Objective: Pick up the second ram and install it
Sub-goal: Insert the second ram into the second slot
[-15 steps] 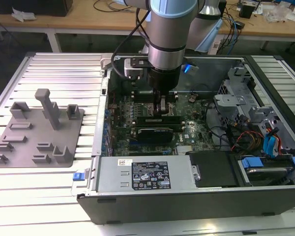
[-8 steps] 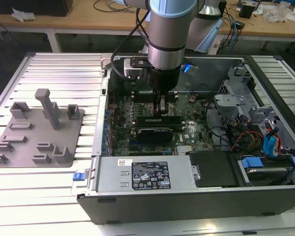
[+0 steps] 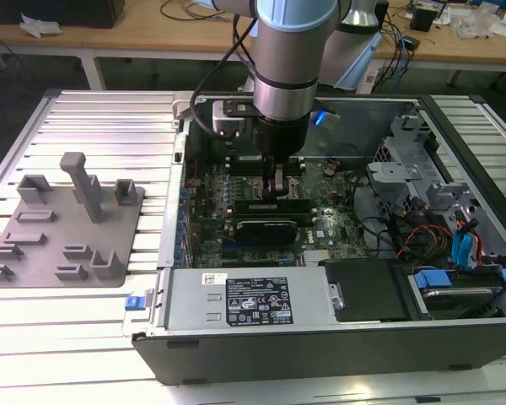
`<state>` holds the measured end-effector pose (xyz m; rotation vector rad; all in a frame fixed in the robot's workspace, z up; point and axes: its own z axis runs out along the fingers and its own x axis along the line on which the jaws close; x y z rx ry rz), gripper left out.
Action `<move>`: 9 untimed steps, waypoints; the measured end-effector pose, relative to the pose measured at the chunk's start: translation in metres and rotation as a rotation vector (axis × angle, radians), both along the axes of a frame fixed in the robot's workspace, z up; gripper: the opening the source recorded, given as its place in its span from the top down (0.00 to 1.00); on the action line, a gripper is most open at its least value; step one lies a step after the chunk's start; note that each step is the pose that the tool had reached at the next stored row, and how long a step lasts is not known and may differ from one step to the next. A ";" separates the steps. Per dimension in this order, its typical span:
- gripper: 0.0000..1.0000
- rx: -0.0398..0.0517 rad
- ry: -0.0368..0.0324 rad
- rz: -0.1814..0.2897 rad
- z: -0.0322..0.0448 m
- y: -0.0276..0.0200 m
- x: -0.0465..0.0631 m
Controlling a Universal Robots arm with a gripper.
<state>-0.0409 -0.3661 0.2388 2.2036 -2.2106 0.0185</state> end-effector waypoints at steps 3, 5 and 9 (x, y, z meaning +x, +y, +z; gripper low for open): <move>0.91 -0.0001 0.0001 0.000 -0.0001 0.0000 0.000; 0.91 0.0001 0.0000 0.000 -0.0002 0.0000 0.000; 0.91 -0.0001 0.0001 0.000 -0.0005 0.0000 0.000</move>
